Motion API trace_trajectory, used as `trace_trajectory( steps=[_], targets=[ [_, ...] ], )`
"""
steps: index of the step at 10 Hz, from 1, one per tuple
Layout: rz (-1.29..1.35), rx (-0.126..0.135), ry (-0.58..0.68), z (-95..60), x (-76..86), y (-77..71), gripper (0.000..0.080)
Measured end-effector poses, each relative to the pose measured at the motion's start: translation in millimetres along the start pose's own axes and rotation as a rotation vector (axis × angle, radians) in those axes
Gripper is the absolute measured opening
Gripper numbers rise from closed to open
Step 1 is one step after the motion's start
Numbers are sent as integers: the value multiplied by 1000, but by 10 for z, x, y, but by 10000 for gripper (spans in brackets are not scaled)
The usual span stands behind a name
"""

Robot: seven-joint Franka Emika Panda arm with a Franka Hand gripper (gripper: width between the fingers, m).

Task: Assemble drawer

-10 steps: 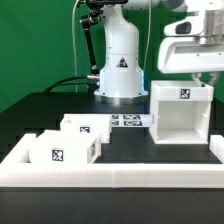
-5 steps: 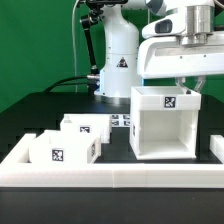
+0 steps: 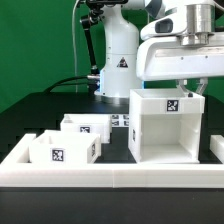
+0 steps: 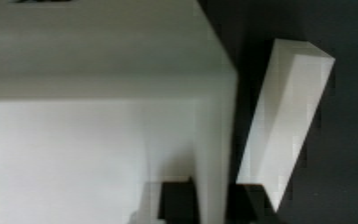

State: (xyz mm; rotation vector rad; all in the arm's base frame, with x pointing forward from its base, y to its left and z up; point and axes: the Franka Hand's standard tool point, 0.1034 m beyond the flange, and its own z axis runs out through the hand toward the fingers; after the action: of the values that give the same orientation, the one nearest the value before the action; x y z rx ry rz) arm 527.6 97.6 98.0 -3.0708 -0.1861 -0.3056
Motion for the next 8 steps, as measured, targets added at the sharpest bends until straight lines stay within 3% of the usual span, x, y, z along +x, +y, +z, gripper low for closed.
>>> trace_trajectory(
  steps=[5,8],
  targets=[
    [60,10,65,85,435,-33,38],
    [74,11,73,90,487,-14,38]
  ],
)
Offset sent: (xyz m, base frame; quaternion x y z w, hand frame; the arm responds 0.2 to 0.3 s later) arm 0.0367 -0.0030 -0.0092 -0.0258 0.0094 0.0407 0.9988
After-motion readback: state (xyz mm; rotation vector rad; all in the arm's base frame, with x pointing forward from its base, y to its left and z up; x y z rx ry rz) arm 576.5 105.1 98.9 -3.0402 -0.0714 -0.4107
